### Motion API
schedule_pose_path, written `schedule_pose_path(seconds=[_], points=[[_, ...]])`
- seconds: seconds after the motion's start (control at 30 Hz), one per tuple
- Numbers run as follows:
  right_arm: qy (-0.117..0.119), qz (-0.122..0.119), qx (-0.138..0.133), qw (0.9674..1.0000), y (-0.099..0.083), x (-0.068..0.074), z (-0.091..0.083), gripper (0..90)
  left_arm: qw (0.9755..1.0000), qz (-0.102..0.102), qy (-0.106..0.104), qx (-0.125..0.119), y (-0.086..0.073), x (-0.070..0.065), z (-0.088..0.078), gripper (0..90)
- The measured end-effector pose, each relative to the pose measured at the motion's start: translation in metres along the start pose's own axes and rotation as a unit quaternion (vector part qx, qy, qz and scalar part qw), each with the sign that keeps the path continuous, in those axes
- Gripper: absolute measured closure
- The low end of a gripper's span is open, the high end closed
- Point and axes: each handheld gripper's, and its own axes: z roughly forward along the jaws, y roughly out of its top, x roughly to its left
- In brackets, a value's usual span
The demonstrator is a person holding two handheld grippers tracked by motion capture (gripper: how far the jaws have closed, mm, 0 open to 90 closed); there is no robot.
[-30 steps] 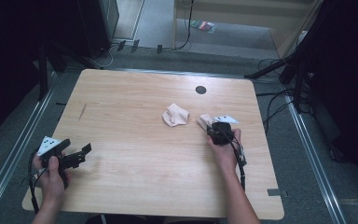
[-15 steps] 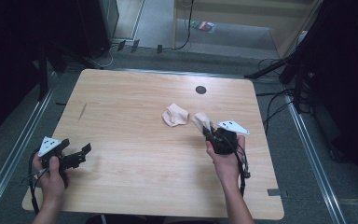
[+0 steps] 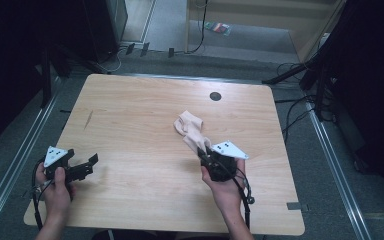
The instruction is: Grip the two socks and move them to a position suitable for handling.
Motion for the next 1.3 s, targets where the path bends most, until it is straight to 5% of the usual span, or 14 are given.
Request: schedule_pose_path(seconds=[0.17,0.3,0.5,0.6,0.7,0.77,0.87,1.03,1.17,1.23,1.3], points=[[0.020,-0.001,0.015,0.9997,-0.014,0.015,0.012,77.4,1.0000,0.009,-0.003,0.002,0.002,-0.002,-0.001,7.9],[0.023,-0.015,0.022,0.9994,-0.020,0.027,0.017,77.3,0.9999,-0.004,-0.012,-0.003,0.004,-0.001,-0.001,7.9],[0.026,-0.025,0.035,0.9987,-0.032,0.040,0.027,77.4,0.9997,0.010,-0.020,-0.004,0.006,-0.013,-0.001,7.9],[0.022,-0.034,0.044,0.9982,-0.040,0.046,0.035,76.3,0.9991,0.007,-0.040,-0.008,0.008,-0.024,-0.003,7.9],[0.026,-0.033,0.051,0.9978,-0.044,0.048,0.040,65.2,0.9985,0.006,-0.054,-0.009,0.009,-0.032,-0.004,7.9],[0.059,-0.029,0.060,0.9960,-0.042,0.047,0.044,42.8,0.9972,0.010,-0.073,-0.012,0.010,-0.040,-0.004,7.9],[0.056,-0.012,0.036,0.9977,-0.032,0.036,0.035,39.0,0.9952,0.033,-0.092,-0.009,0.010,-0.060,-0.005,7.9],[0.042,0.014,0.015,0.9989,-0.023,0.017,0.026,44.1,0.9927,0.044,-0.112,-0.009,0.010,-0.079,-0.004,7.9],[0.051,0.028,0.020,0.9981,-0.021,0.005,0.024,59.8,0.9895,0.055,-0.134,-0.005,0.009,-0.097,-0.002,7.9],[0.059,0.027,0.026,0.9976,-0.023,0.005,0.025,66.4,0.9875,0.062,-0.145,-0.001,0.008,-0.107,-0.001,7.9],[0.075,0.024,0.036,0.9962,-0.025,0.008,0.028,71.1,0.9825,0.061,-0.176,0.008,0.006,-0.120,-0.001,7.9]])
